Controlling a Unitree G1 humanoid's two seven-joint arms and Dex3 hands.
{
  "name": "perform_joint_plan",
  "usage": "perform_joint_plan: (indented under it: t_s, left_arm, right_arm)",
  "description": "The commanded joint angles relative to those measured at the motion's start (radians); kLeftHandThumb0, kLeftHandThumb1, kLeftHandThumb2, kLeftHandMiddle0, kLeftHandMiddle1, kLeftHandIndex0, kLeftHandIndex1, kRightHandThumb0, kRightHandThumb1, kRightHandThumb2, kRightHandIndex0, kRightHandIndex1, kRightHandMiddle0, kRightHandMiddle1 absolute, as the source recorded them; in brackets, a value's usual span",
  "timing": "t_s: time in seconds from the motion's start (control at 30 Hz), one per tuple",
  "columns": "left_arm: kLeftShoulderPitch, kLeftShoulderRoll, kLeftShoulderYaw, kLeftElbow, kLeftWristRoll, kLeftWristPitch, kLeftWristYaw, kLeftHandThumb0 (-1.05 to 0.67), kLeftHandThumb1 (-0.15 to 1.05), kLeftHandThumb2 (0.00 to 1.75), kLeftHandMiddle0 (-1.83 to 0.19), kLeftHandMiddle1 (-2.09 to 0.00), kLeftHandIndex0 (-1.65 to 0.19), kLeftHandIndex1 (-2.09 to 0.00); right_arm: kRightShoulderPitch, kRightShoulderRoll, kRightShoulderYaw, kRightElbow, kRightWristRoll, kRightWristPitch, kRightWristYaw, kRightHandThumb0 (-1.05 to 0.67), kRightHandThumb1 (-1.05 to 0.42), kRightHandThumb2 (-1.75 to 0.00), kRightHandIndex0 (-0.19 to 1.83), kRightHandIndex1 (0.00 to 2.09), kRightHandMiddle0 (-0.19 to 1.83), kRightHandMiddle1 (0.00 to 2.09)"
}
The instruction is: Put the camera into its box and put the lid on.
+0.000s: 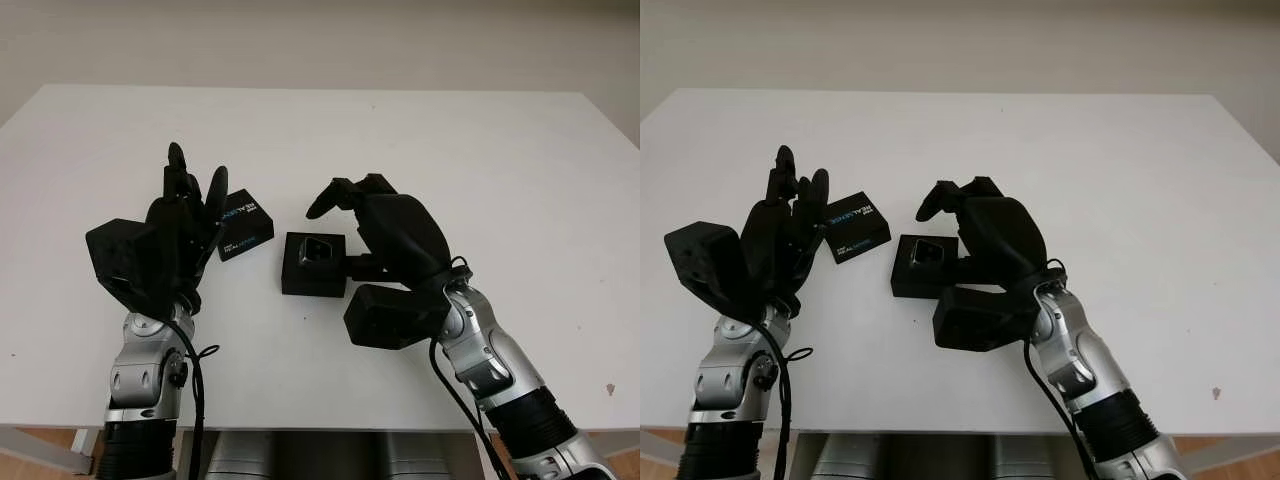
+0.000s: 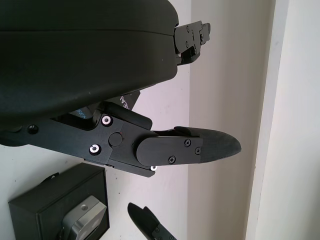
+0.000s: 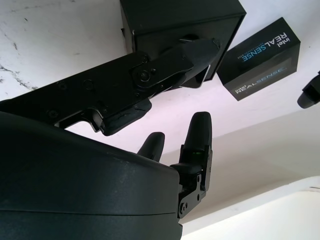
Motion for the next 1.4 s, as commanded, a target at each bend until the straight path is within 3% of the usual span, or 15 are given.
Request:
perform_joint_plan:
  t_s: [0.0,0.43,1.37]
  left_arm:
    - [-0.016,0.008,0.001,-0.009,-0.001,0.002,-0.002,-0.71,1.05,0.38,0.19,0.0,0.19,0.0]
    - [-0.015,0.008,0.003,-0.004,-0.005,-0.011,-0.01,-0.7,1.05,0.38,0.19,0.0,0.19,0.0]
    - [-0.017,0.011,-0.003,0.003,0.014,-0.022,-0.008,-0.69,1.05,0.4,0.19,0.0,0.19,0.0]
  right_arm:
    - [0.004,0.003,0.003,-0.012,0.0,0.006,0.002,-0.75,-0.94,-0.05,0.05,1.05,0.27,1.11]
    - [-0.005,-0.002,0.02,0.017,-0.017,0.042,0.029,-0.74,-0.93,-0.05,0.07,0.93,0.28,0.98]
    - [-0.037,0.007,0.018,0.107,0.029,0.039,-0.014,-0.66,-0.92,-0.05,0.09,0.97,0.33,1.09]
